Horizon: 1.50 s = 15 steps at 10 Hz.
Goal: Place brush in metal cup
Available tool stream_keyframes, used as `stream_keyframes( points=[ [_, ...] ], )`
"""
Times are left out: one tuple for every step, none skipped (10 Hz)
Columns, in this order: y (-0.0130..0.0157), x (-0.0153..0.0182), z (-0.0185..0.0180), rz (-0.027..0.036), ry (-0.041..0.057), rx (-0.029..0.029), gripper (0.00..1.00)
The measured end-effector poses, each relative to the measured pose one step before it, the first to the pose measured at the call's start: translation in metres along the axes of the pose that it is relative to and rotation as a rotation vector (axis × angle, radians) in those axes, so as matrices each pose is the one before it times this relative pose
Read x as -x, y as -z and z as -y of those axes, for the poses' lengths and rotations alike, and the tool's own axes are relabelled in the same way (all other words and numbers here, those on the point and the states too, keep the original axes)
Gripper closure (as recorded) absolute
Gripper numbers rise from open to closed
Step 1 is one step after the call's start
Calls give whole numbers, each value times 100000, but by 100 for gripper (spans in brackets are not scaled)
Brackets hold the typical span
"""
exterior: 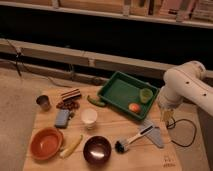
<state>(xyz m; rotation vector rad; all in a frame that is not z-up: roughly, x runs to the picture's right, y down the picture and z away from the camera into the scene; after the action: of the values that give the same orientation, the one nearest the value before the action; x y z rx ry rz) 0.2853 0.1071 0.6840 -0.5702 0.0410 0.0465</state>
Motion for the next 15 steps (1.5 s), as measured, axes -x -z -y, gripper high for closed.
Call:
stream_keyframes(
  points=[
    [0,-4,1,-4,-10,-3,35],
    [2,2,0,1,3,0,35],
    [16,0,5,-14,4,-25,35],
    [0,0,0,1,-2,2,35],
    [1,1,0,1,5,-1,35],
    [0,2,1,0,4,-2,35],
    [-2,-3,-2,-1,-8,3,35],
    [3,0,1,-3,3,-4,35],
    [0,1,0,2,-3,1,35],
    [-1,2,0,3,3,1,35],
    [1,-1,-1,-1,-3,1,35],
    [-1,0,2,-2,1,-3,35],
    [1,1,-1,0,1,1,35],
    [7,7,16,8,22,-26,34],
    [22,151,175,252,1199,-174,29]
  ],
)
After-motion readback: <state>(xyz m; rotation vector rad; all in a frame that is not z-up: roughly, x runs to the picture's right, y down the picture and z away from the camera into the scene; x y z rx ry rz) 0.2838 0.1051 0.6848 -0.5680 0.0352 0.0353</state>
